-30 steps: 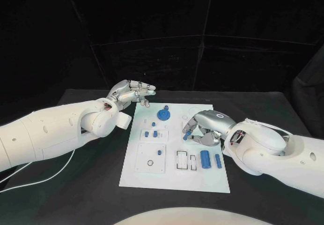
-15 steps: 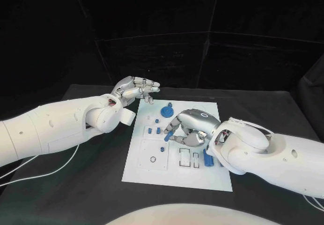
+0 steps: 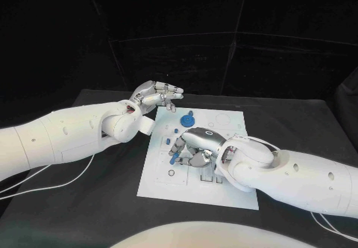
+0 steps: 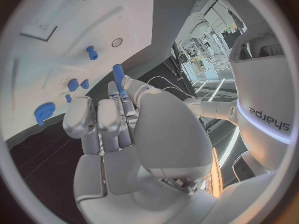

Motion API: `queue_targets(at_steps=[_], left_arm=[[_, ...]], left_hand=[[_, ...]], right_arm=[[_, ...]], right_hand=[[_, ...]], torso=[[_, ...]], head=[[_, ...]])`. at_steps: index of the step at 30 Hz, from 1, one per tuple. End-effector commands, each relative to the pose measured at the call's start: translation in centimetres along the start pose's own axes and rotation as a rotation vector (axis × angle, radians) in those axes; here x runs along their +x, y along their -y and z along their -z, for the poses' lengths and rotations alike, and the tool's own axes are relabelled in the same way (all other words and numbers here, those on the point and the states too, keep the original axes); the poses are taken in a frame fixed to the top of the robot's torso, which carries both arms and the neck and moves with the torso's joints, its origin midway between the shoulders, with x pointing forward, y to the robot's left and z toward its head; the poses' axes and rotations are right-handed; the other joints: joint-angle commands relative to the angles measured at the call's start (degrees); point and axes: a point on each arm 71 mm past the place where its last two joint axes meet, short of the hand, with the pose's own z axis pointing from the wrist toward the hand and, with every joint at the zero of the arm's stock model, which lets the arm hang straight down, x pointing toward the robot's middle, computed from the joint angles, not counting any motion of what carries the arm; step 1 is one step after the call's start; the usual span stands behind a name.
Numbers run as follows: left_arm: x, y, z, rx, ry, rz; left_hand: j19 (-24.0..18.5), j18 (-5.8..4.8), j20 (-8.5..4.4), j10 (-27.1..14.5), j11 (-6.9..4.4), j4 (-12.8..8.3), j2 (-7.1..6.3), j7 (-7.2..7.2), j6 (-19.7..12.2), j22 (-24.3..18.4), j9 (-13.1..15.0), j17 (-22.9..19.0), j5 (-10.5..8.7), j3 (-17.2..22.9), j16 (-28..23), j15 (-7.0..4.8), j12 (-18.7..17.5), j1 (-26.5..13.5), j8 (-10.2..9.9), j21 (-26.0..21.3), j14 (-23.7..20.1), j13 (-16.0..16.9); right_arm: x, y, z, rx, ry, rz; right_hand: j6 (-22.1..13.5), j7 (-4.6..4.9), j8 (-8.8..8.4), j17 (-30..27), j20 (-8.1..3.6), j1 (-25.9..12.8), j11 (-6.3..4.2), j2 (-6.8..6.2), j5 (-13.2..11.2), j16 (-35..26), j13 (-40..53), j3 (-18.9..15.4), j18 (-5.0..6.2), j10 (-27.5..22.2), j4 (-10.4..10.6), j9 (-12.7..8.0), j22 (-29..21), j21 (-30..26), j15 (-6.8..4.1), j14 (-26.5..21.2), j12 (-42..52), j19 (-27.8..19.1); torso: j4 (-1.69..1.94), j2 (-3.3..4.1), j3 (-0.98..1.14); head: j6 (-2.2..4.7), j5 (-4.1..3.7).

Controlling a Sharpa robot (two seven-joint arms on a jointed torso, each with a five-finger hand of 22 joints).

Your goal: Assemble the parts on the task board

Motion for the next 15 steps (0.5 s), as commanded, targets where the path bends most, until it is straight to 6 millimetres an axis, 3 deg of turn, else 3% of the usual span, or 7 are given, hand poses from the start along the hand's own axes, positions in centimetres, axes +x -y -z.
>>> queue_targets(at_steps=[1,15], left_arm=[[0.1,0.2,-0.1,0.008,-0.011,0.007],[0.3,0.1,-0.3,0.007,-0.015,0.008]], left_hand=[[-0.42,0.37,-0.11,-0.26,-0.06,0.03,0.13,-0.01,-0.28,-0.1,0.07,-0.05,0.3,0.19,0.21,-0.1,0.24,-0.44,0.17,-0.35,-0.37,0.01],[-0.42,0.37,-0.11,-0.26,-0.06,0.03,0.13,-0.01,-0.28,-0.1,0.07,-0.05,0.3,0.19,0.21,-0.1,0.24,-0.44,0.17,-0.35,-0.37,0.01]], right_arm=[[0.6,-0.2,-0.3,-0.027,-0.053,-0.002],[1.9,-0.4,-1.0,-0.042,-0.108,0.036]], right_hand=[[-0.28,0.26,-0.23,0.03,0.17,-0.49,0.36,-0.07,0.38,0.35,0.05,0.19,-0.35,-0.15,-0.15,0.04,-0.07,0.12,0.19,0.52,-0.08,-0.36],[-0.41,0.3,-0.26,-0.1,0.23,-0.86,0.43,-0.21,0.89,0.3,0.05,0.34,-0.32,-0.3,-0.45,0.04,-0.15,0.08,0.25,0.46,-0.08,-0.48]], torso=[[-0.14,0.04,0.06],[-0.04,0.0,0.06]], head=[[-0.05,0.19],[-0.37,0.22]])
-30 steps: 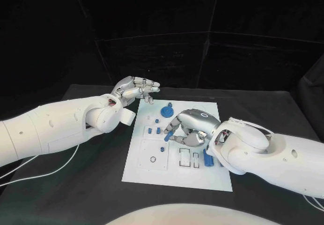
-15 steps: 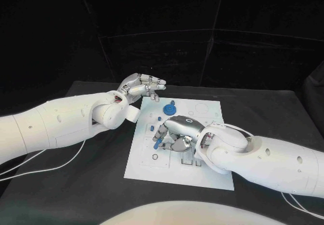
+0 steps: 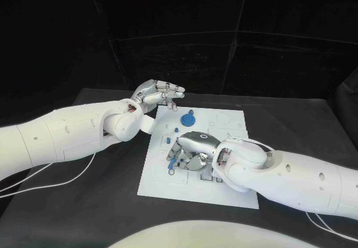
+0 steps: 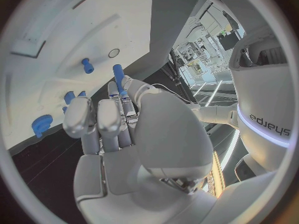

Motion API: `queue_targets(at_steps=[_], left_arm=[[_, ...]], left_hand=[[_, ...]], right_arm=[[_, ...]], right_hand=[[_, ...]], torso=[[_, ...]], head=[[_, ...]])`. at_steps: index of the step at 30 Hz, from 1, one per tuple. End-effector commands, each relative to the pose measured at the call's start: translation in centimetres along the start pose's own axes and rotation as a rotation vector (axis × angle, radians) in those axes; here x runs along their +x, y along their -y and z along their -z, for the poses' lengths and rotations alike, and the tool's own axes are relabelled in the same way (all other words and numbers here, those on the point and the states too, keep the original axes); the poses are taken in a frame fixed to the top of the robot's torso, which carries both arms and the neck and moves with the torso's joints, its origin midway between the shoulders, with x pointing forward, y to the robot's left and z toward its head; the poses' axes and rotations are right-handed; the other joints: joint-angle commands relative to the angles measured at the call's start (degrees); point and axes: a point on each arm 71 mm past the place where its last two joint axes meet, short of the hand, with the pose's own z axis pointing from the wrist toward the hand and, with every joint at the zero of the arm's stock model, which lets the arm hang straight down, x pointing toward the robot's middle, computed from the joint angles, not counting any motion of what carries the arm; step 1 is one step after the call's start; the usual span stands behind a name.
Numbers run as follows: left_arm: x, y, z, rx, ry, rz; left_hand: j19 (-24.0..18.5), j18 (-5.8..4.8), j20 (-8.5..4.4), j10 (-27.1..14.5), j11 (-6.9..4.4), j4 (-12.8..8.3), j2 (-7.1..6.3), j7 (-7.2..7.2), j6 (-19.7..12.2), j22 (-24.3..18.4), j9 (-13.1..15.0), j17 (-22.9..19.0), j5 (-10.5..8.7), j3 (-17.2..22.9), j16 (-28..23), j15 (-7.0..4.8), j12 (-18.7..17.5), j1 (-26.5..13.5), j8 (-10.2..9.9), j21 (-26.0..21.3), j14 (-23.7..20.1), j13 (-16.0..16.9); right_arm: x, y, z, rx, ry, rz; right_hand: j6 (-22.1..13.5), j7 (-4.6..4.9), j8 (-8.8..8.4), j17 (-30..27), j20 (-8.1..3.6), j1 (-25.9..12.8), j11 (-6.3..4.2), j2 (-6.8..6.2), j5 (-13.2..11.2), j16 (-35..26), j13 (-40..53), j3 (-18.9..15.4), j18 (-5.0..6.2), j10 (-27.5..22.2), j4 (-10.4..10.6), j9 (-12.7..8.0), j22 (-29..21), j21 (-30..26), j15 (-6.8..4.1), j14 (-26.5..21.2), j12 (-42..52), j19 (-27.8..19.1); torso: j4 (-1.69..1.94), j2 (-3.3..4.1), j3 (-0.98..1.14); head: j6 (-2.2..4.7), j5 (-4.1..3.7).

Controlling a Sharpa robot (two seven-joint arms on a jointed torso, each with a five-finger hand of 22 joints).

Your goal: Assemble the parts on the task board

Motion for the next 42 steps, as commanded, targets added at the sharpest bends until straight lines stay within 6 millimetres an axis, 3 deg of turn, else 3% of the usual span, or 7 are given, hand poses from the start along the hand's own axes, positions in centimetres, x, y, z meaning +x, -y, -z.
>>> queue_targets(at_steps=[1,6,32,39,42], left_arm=[[0.1,0.1,-0.1,0.007,-0.011,0.008],[0.1,0.1,-0.1,0.006,-0.012,0.008],[0.2,0.1,-0.2,0.005,-0.015,0.009],[0.2,0.1,-0.2,0.005,-0.015,0.009],[0.2,0.1,-0.2,0.004,-0.015,0.009]], left_hand=[[-0.42,0.37,-0.11,-0.26,-0.06,0.03,0.13,-0.01,-0.28,-0.05,0.07,-0.06,0.3,0.19,0.21,-0.1,0.24,-0.44,0.17,-0.35,-0.37,0.01],[-0.42,0.37,-0.11,-0.26,-0.06,0.03,0.13,-0.01,-0.28,-0.05,0.07,-0.06,0.3,0.19,0.21,-0.1,0.24,-0.44,0.17,-0.35,-0.37,0.01],[-0.43,0.36,-0.1,-0.32,-0.04,0.06,0.13,0.0,-0.35,-0.07,0.06,-0.1,0.29,0.27,0.24,-0.08,0.31,-0.55,0.23,-0.35,-0.39,0.01],[-0.43,0.36,-0.1,-0.32,-0.04,0.06,0.13,0.0,-0.35,-0.07,0.06,-0.1,0.29,0.27,0.24,-0.08,0.31,-0.55,0.23,-0.35,-0.39,0.01],[-0.43,0.36,-0.1,-0.32,-0.04,0.06,0.13,0.0,-0.35,-0.07,0.06,-0.1,0.29,0.27,0.24,-0.08,0.31,-0.55,0.23,-0.35,-0.39,0.01]], right_arm=[[0.3,-0.2,-0.1,-0.019,-0.039,0.028],[0.5,-0.1,-0.1,-0.016,-0.053,0.034],[1.2,0.0,-0.8,0.03,-0.087,0.109],[1.5,-0.4,-0.9,0.03,-0.111,0.139],[1.5,-0.3,-0.9,0.032,-0.115,0.144]], right_hand=[[-0.14,0.16,-0.25,-0.02,0.02,-0.58,0.2,0.09,0.21,0.3,0.05,0.07,-0.32,-0.08,-0.17,0.04,-0.04,0.08,0.25,0.46,-0.08,-0.27],[-0.06,0.17,-0.2,0.03,0.04,-0.68,0.19,0.16,0.37,0.35,0.08,0.17,-0.32,0.0,-0.29,0.06,0.0,0.1,0.25,0.46,-0.01,-0.27],[0.05,0.16,-0.13,0.04,0.06,-0.9,0.19,0.17,0.46,0.37,0.1,0.24,-0.3,0.1,-0.44,0.1,-0.05,0.07,0.25,0.44,0.03,-0.34],[0.05,0.16,-0.14,-0.12,0.06,-1.04,0.19,0.11,0.44,0.28,0.1,0.22,-0.27,0.07,-0.47,0.1,-0.15,0.01,0.26,0.41,0.02,-0.42],[0.06,0.15,-0.13,-0.14,0.07,-1.17,0.19,0.07,0.4,0.27,0.1,0.2,-0.28,0.09,-0.49,0.11,-0.15,0.02,0.26,0.4,0.03,-0.42]], torso=[[0.01,-0.03,0.03],[0.01,0.01,-0.03],[-0.01,-0.05,0.0],[0.0,-0.02,-0.01],[-0.02,-0.05,-0.03]], head=[[-0.08,0.01],[-0.07,-0.38],[-0.23,-0.47],[-0.21,-0.45],[-0.25,-0.03]])
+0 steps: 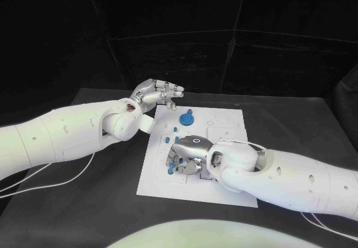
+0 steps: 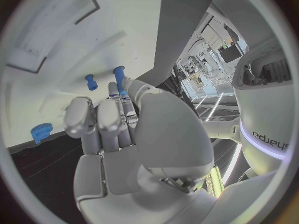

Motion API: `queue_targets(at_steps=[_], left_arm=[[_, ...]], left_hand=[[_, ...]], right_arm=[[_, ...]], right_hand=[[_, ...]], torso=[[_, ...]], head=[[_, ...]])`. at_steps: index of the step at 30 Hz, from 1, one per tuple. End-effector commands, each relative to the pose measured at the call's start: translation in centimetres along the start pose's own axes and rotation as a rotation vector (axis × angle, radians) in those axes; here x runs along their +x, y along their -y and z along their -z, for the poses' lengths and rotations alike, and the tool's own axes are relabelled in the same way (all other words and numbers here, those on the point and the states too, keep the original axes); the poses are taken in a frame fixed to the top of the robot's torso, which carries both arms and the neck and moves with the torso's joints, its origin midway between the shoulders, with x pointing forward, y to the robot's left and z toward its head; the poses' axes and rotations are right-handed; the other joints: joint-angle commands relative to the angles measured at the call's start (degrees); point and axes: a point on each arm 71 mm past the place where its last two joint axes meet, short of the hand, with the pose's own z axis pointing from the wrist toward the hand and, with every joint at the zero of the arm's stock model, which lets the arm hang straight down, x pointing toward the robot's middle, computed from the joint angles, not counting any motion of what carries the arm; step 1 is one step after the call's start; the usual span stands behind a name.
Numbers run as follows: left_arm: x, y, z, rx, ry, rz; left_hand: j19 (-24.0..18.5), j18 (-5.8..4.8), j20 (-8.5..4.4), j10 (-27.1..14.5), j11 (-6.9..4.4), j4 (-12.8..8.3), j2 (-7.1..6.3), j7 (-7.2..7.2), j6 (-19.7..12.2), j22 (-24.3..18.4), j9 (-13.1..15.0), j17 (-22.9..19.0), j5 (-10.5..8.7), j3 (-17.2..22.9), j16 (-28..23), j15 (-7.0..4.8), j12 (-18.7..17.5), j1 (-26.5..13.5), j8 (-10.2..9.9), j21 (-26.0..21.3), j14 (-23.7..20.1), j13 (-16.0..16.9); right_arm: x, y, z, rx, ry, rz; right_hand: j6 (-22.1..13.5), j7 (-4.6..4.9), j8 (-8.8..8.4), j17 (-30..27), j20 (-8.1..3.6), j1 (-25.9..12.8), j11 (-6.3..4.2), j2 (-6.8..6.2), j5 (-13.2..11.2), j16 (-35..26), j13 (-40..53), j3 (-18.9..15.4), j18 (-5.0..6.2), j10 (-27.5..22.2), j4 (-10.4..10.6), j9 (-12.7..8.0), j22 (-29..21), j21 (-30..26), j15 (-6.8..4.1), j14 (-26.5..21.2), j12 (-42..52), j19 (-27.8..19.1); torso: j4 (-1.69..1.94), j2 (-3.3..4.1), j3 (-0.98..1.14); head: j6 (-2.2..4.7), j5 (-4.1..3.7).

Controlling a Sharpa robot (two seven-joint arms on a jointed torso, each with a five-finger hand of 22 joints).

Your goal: Assemble the parts on the task board

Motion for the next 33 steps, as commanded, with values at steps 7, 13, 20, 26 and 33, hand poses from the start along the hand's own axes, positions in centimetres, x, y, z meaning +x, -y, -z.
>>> queue_targets(at_steps=[7,13,20,26,33], left_arm=[[0.1,0.13,-0.04,0.005,-0.009,0.007],[0.05,0.12,-0.01,0.004,-0.008,0.007],[0.03,0.12,0.0,0.003,-0.008,0.007],[0.02,0.12,0.01,0.003,-0.008,0.007],[-0.04,0.12,0.03,0.002,-0.007,0.006]], left_hand=[[-0.44,0.36,-0.09,-0.36,-0.03,0.08,0.13,0.01,-0.38,-0.1,0.06,-0.07,0.29,0.3,0.25,-0.07,0.34,-0.6,0.26,-0.35,-0.41,0.01],[-0.45,0.35,-0.08,-0.4,-0.02,0.11,0.13,0.03,-0.42,-0.11,0.06,-0.09,0.28,0.31,0.26,-0.06,0.35,-0.68,0.27,-0.36,-0.41,0.0],[-0.45,0.35,-0.08,-0.4,-0.02,0.11,0.13,0.03,-0.42,-0.11,0.06,-0.09,0.28,0.31,0.26,-0.06,0.35,-0.68,0.27,-0.36,-0.41,0.0],[-0.45,0.35,-0.08,-0.4,-0.02,0.11,0.13,0.03,-0.42,-0.11,0.06,-0.09,0.28,0.31,0.26,-0.06,0.35,-0.68,0.27,-0.36,-0.41,0.0],[-0.45,0.35,-0.08,-0.4,-0.02,0.11,0.13,0.03,-0.42,-0.11,0.06,-0.09,0.28,0.31,0.26,-0.06,0.35,-0.68,0.27,-0.36,-0.41,0.0]], right_arm=[[0.03,-0.23,-0.14,-0.007,0.001,0.035],[-0.09,-0.42,-0.15,-0.025,0.027,0.032],[-0.18,-0.52,-0.11,-0.037,0.042,0.022],[-0.18,-0.5,-0.04,-0.042,0.043,0.011],[-0.46,-0.51,0.18,-0.056,0.081,-0.008]], right_hand=[[-2.02,0.63,-0.45,-1.43,0.39,-2.74,0.73,-1.24,0.47,-0.63,-0.26,-0.27,0.01,-2.38,-0.41,-0.25,-1.46,-0.88,0.72,-0.02,-0.21,-1.54],[-3.43,0.85,-0.37,-1.86,0.7,-4.38,1.09,-2.25,0.7,-0.89,-0.23,-1.07,0.13,-3.69,-0.25,-0.24,-2.01,-1.3,0.99,-0.15,-0.04,-1.95],[-5.22,1.45,-0.34,-2.62,1.15,-6.73,1.65,-3.64,1.87,-1.32,-0.21,-3.3,0.32,-5.37,0.31,-0.23,-3.0,-2.01,1.48,-0.33,0.02,-2.56],[-6.82,1.98,-0.27,-3.15,1.6,-8.0,2.15,-4.09,3.56,-1.54,-0.16,-6.79,0.55,-7.02,0.49,-0.19,-4.14,-2.88,1.89,-0.45,0.17,-3.2],[-8.33,2.81,-0.31,-3.51,1.99,-8.74,2.74,-3.72,4.43,-1.61,-0.11,-10.32,0.58,-7.87,0.85,-0.21,-4.42,-3.12,2.34,-0.53,0.45,-3.16]], torso=[[0.04,0.04,-0.01],[0.0,-0.01,0.01],[0.0,-0.01,0.01],[0.05,0.03,0.01],[0.02,0.01,0.03]], head=[[0.14,-0.01],[0.37,-0.34],[0.41,-0.36],[0.38,-0.4],[0.35,-0.39]])
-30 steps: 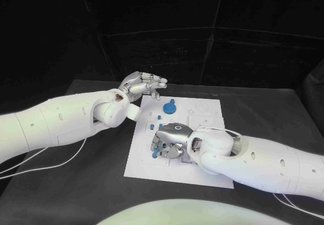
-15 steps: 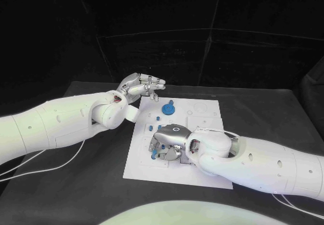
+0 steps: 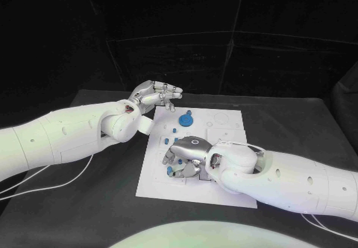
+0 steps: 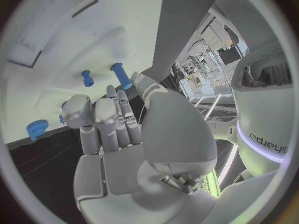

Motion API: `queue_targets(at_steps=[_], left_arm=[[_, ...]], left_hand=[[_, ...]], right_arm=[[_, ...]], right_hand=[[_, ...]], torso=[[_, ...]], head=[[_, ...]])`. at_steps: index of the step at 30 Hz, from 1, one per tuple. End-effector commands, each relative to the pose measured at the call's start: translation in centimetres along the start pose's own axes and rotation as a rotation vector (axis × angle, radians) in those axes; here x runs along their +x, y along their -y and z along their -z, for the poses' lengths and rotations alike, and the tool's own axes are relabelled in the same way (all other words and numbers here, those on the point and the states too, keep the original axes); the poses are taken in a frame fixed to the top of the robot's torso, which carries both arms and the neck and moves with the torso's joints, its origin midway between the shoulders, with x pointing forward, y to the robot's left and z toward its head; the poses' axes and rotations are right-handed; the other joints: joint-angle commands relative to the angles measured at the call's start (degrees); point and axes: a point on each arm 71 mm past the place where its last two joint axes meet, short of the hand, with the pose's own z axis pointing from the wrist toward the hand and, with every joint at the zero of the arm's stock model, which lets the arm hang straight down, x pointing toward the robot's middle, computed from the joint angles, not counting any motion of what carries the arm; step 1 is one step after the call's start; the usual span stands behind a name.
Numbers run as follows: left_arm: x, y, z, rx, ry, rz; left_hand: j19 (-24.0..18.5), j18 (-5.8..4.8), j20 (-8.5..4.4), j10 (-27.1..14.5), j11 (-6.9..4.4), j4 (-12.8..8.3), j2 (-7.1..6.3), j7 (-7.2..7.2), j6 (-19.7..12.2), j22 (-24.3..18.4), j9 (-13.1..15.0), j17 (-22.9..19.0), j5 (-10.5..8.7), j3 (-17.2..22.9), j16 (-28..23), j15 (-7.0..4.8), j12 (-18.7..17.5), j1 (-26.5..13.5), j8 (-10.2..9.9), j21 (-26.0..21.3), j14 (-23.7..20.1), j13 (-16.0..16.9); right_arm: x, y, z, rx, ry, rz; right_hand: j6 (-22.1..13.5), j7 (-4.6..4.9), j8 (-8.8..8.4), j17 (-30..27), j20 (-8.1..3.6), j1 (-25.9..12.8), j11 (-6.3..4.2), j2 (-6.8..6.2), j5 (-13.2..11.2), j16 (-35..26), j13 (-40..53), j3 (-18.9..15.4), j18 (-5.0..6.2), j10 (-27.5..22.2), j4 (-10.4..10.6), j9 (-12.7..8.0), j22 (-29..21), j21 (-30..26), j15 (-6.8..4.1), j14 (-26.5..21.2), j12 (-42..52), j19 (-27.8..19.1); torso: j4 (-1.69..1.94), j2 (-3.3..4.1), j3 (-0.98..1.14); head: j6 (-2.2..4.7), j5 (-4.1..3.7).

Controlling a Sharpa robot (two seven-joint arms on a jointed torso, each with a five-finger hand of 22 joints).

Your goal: Assemble the parts on the task board

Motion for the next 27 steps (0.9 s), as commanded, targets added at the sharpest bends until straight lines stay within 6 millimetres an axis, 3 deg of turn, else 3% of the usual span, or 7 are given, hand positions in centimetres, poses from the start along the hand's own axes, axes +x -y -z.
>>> queue_targets(at_steps=[1,10,14,17,22,26,27], left_arm=[[0.1,0.1,0.0,0.005,-0.008,0.007],[-0.1,0.1,0.1,0.005,-0.004,0.005],[-0.2,0.1,0.1,0.004,-0.001,0.005],[-0.3,0.1,0.1,0.003,0.002,0.004],[-0.5,0.1,0.2,0.002,0.006,0.002],[-0.6,0.0,0.3,0.001,0.009,0.001],[-0.7,0.0,0.3,0.0,0.009,0.001]], left_hand=[[-0.45,0.35,-0.08,-0.4,-0.02,0.11,-0.1,0.03,-0.43,-0.07,0.06,-0.04,0.28,0.31,0.26,-0.06,0.35,-0.44,0.27,-0.36,-0.41,0.0],[-0.46,0.35,-0.07,-0.53,0.01,0.11,-0.16,0.06,-0.58,-0.09,0.03,-0.09,0.28,0.37,0.28,-0.04,0.37,-0.52,0.28,-0.37,-0.44,-0.02],[-0.46,0.35,-0.07,-0.53,0.01,0.11,-0.16,0.06,-0.58,-0.09,0.03,-0.09,0.28,0.37,0.28,-0.04,0.37,-0.52,0.28,-0.37,-0.44,-0.02],[-0.46,0.35,-0.07,-0.53,0.01,0.11,-0.16,0.06,-0.58,-0.09,0.03,-0.09,0.28,0.37,0.28,-0.04,0.37,-0.52,0.28,-0.37,-0.44,-0.02],[-0.47,0.35,-0.07,-0.59,0.02,0.11,-0.17,0.07,-0.63,-0.1,0.03,-0.1,0.28,0.39,0.29,-0.03,0.38,-0.55,0.28,-0.37,-0.45,-0.03],[-0.47,0.35,-0.07,-0.59,0.02,0.11,-0.17,0.07,-0.63,-0.1,0.03,-0.1,0.28,0.39,0.29,-0.03,0.38,-0.55,0.28,-0.37,-0.45,-0.03],[-0.47,0.35,-0.07,-0.59,0.02,0.11,-0.17,0.07,-0.63,-0.1,0.03,-0.1,0.28,0.39,0.29,-0.03,0.38,-0.55,0.28,-0.37,-0.45,-0.03]], right_arm=[[-0.5,-0.2,0.2,-0.024,0.058,-0.02],[-1.9,0.9,3.3,-0.014,0.205,-0.117],[-3.3,3.5,6.7,0.138,0.225,-0.238],[-4.2,5.5,9.0,0.274,0.21,-0.284],[-4.7,7.8,12.6,0.45,0.19,-0.337],[-4.8,9.1,15.0,0.547,0.182,-0.345],[-4.8,9.4,15.5,0.572,0.178,-0.342]], right_hand=[[-1.04,0.29,-0.06,-0.46,0.33,-0.62,0.33,-0.08,0.39,-0.26,0.03,-1.55,0.65,-0.77,0.1,-0.03,-0.49,-0.52,0.56,0.0,0.29,-0.59],[-2.79,0.91,1.04,-6.68,1.11,1.61,1.06,2.31,2.28,-4.66,0.2,-11.31,2.06,-5.29,0.46,0.38,-7.58,-5.6,1.24,-1.7,1.32,-4.7],[0.21,-1.46,2.37,1.17,-0.17,0.73,-1.81,4.15,2.11,1.2,2.63,-12.76,0.41,6.54,1.73,0.75,0.58,-0.14,-0.7,0.99,7.93,1.24],[1.99,-3.55,3.34,5.81,-2.28,-1.17,-4.1,3.93,2.1,4.86,5.99,-14.59,-0.75,13.81,3.31,0.99,6.12,3.72,-2.83,2.29,13.06,5.11],[3.47,-4.85,5.01,10.02,-3.91,-3.94,-5.57,4.33,5.5,8.18,14.06,-18.35,-1.69,16.2,6.64,1.33,10.51,6.69,-4.12,2.83,21.4,7.69],[4.66,-5.75,7.73,14.41,-4.53,-3.86,-6.28,5.1,5.75,11.25,35.77,-21.33,-2.26,16.92,8.7,2.51,13.36,8.48,-4.71,3.21,40.89,9.1],[3.62,-5.68,9.0,15.43,-4.75,-2.71,-6.45,6.46,6.23,12.05,44.17,-22.59,-2.34,15.1,9.53,3.38,13.94,8.88,-4.99,3.13,47.82,9.23]], torso=[[-0.01,0.01,0.03],[-0.2,-0.13,0.12],[-0.38,-0.41,-0.1],[-0.7,-0.6,-0.09],[-1.24,-0.76,-0.01],[-1.65,-0.92,0.04],[-1.73,-0.99,0.03]], head=[[-0.02,0.02],[0.64,-1.49],[0.81,-2.43],[0.85,-3.25],[1.28,-4.09],[1.32,-4.46],[1.27,-4.54]])
